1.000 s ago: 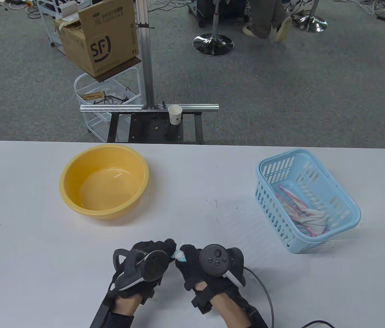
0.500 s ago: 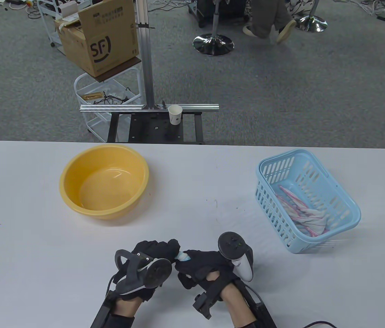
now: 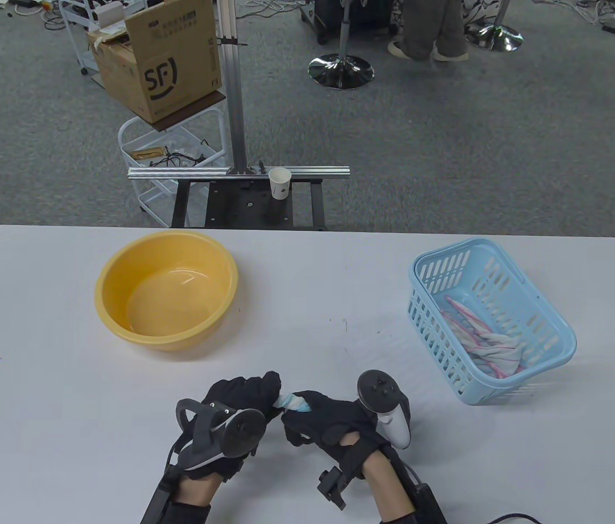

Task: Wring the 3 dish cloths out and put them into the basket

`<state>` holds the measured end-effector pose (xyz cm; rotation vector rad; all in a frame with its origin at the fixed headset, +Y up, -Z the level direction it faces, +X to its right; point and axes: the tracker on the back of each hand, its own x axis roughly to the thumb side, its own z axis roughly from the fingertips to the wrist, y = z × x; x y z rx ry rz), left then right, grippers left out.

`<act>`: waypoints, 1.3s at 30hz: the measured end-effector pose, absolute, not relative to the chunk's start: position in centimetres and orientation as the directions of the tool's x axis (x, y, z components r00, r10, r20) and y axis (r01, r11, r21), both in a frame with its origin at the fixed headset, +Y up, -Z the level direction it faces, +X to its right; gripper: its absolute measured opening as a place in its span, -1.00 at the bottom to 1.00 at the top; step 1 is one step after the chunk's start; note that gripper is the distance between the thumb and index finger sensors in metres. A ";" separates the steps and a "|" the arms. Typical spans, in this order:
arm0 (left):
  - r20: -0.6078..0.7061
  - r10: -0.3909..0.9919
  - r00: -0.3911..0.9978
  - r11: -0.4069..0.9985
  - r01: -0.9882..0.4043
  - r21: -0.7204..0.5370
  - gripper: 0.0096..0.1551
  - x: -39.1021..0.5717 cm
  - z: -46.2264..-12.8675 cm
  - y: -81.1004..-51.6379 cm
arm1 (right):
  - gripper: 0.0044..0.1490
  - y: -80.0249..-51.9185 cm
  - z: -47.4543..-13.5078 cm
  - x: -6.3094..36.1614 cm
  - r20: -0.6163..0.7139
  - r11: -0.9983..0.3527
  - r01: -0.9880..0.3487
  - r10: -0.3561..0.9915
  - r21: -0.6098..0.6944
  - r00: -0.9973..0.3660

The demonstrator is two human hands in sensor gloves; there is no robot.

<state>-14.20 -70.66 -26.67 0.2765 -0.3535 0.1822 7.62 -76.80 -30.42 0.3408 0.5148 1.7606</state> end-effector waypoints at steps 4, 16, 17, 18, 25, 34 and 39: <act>0.339 0.191 0.921 0.929 -0.282 0.241 -0.27 -15.2 -26.8 -70.4 | -0.22 -75.5 -30.6 8.5 0.029 -0.244 -0.862 0.966 0.443 -0.259; 0.240 0.373 0.896 0.888 -0.420 0.189 -0.25 -18.1 -28.0 -71.8 | -0.20 -65.2 -30.9 15.0 0.283 -0.567 -0.791 0.739 -0.229 -0.611; 0.238 0.375 0.896 0.890 -0.420 0.179 -0.25 -18.0 -28.0 -72.0 | -0.19 -64.5 -30.9 15.8 0.263 -0.577 -0.764 0.720 -0.288 -0.643; 0.242 0.373 0.896 0.891 -0.418 0.176 -0.25 -17.9 -28.1 -72.1 | -0.18 -63.6 -31.0 17.1 0.231 -0.583 -0.725 0.698 -0.367 -0.678; 0.257 0.381 0.888 0.890 -0.428 0.159 -0.25 -17.4 -27.9 -72.2 | -0.12 -62.5 -31.8 24.0 -0.122 -0.642 -0.545 0.700 -0.540 -0.704; 0.226 0.424 0.877 0.881 -0.458 0.122 -0.25 -17.8 -28.1 -72.7 | 0.04 -66.0 -31.8 29.3 -0.480 -0.767 -0.419 0.634 -0.486 -0.606; 0.222 0.427 0.877 0.883 -0.457 0.108 -0.25 -17.8 -28.2 -72.9 | 0.05 -67.4 -31.6 29.8 -0.509 -0.814 -0.386 0.575 -0.434 -0.641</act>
